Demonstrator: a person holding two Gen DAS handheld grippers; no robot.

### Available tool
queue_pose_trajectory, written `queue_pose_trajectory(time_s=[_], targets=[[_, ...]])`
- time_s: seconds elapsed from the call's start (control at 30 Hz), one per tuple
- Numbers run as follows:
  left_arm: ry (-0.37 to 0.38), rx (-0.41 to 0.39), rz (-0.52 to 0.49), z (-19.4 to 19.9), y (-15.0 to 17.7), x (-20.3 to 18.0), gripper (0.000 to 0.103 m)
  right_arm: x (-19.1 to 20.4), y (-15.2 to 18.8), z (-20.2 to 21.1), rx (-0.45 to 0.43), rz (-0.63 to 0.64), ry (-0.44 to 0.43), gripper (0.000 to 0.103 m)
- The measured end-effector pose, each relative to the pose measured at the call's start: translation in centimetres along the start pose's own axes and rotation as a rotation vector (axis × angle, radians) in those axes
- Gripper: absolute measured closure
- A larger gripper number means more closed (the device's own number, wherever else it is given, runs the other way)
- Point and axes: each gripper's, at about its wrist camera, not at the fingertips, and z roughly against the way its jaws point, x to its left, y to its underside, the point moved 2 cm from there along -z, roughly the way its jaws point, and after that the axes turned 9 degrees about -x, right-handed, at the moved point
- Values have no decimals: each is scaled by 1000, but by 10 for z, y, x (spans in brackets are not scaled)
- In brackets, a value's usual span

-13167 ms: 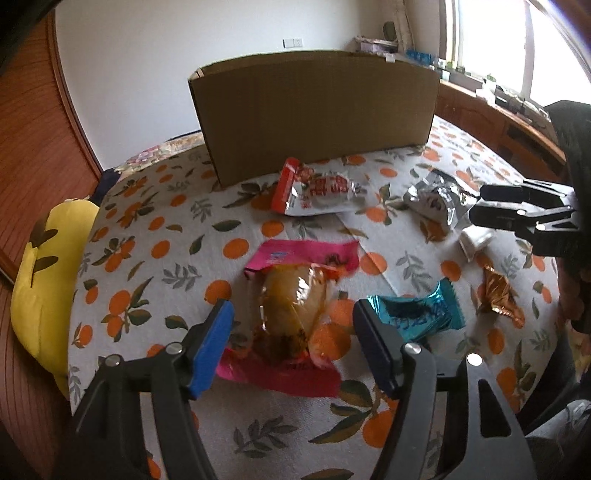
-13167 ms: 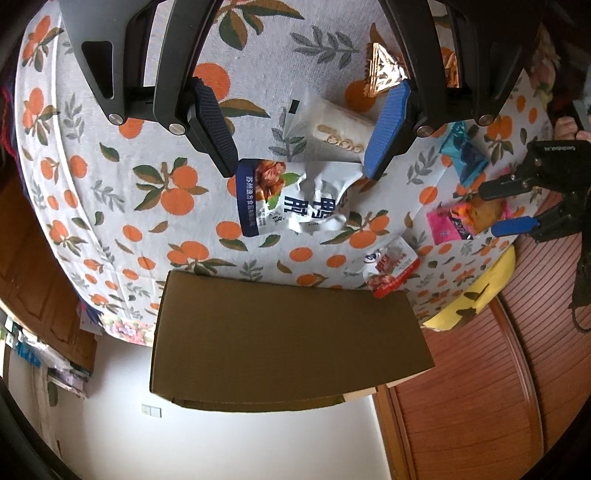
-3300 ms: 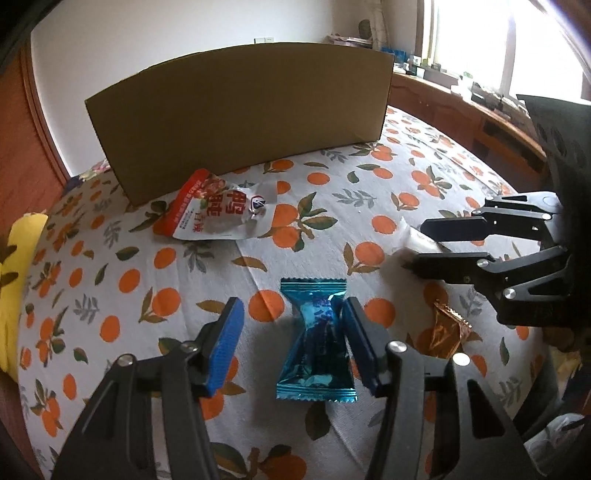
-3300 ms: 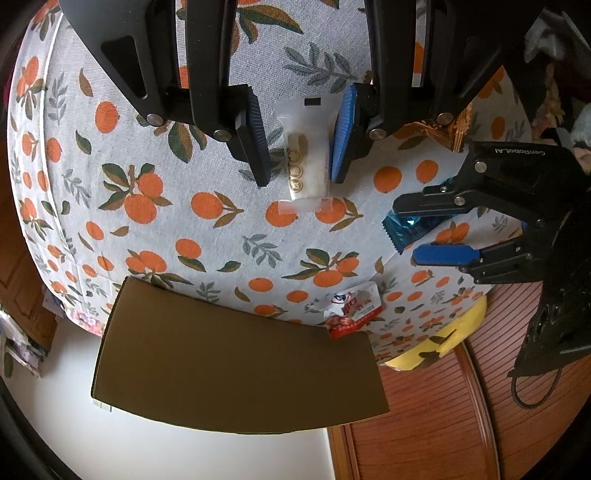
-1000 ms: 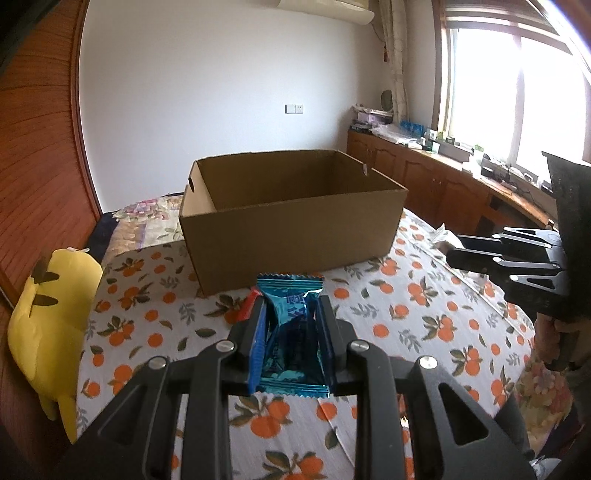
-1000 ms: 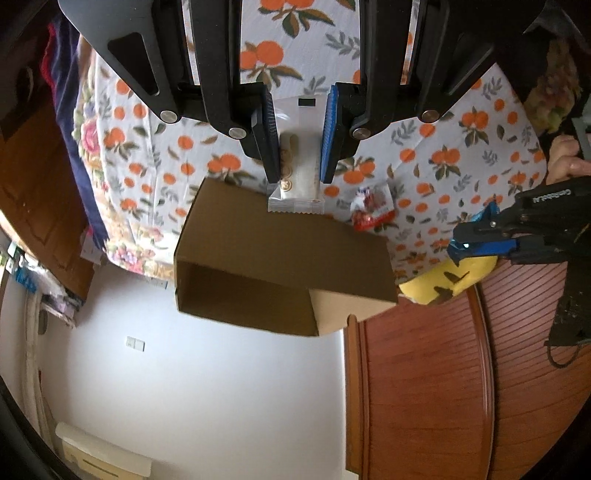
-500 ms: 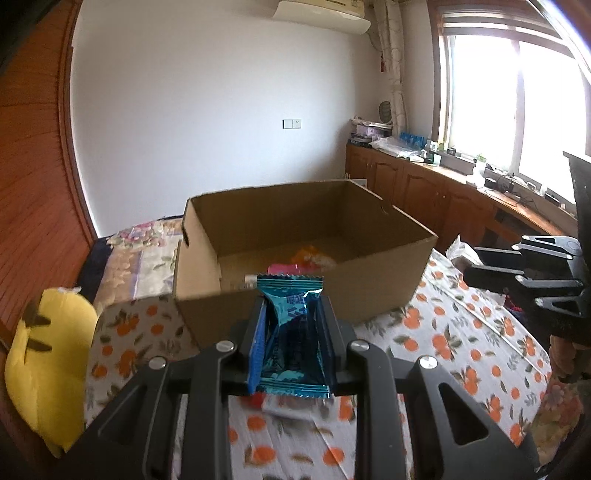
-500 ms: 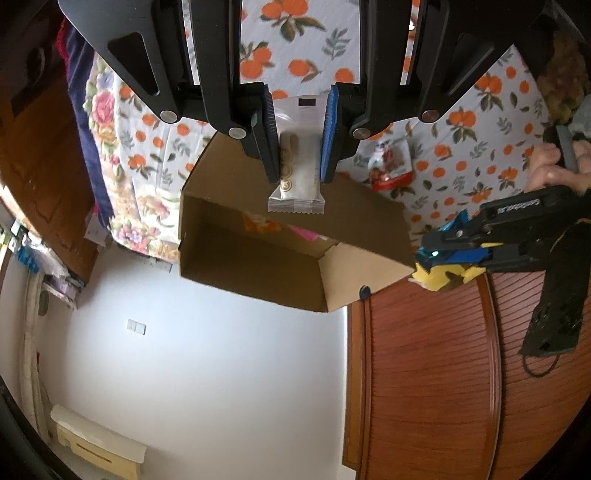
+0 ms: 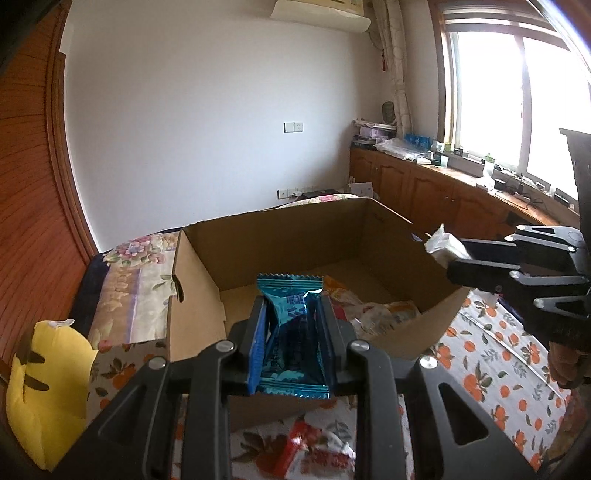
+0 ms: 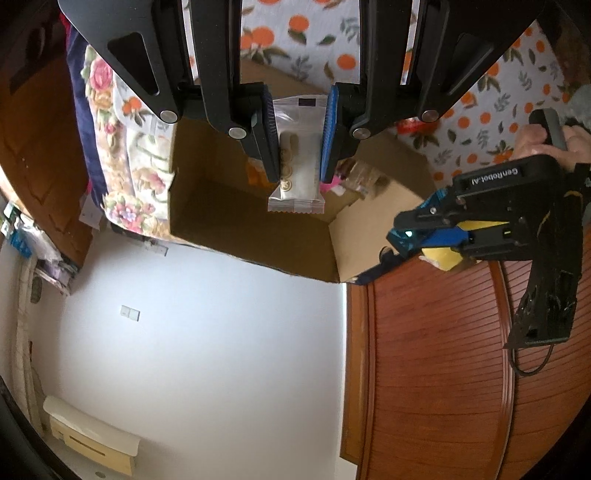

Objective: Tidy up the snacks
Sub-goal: 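Lift teal candy and white bar pack and carry both over the box, then open left tool dropping teal candy while right tool releases bar pack into box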

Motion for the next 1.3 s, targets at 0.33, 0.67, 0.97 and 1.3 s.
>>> queue_pose_trajectory(time_s=[0.33,0.67,0.97,1.3], targets=[[-14,38,40,-37,1,13,79,-21,4,-50,38,-68,-21,84],[-33,73,32,-52,10,10,78,-28,19,-71,64,-62,-25,84],[-46,98,13,-64,15,2,76,-31,26,-74,68,-77,-33,84],[-46,102,32,-66,16,3,73,-34,28,-75,68,-104,-44,83]])
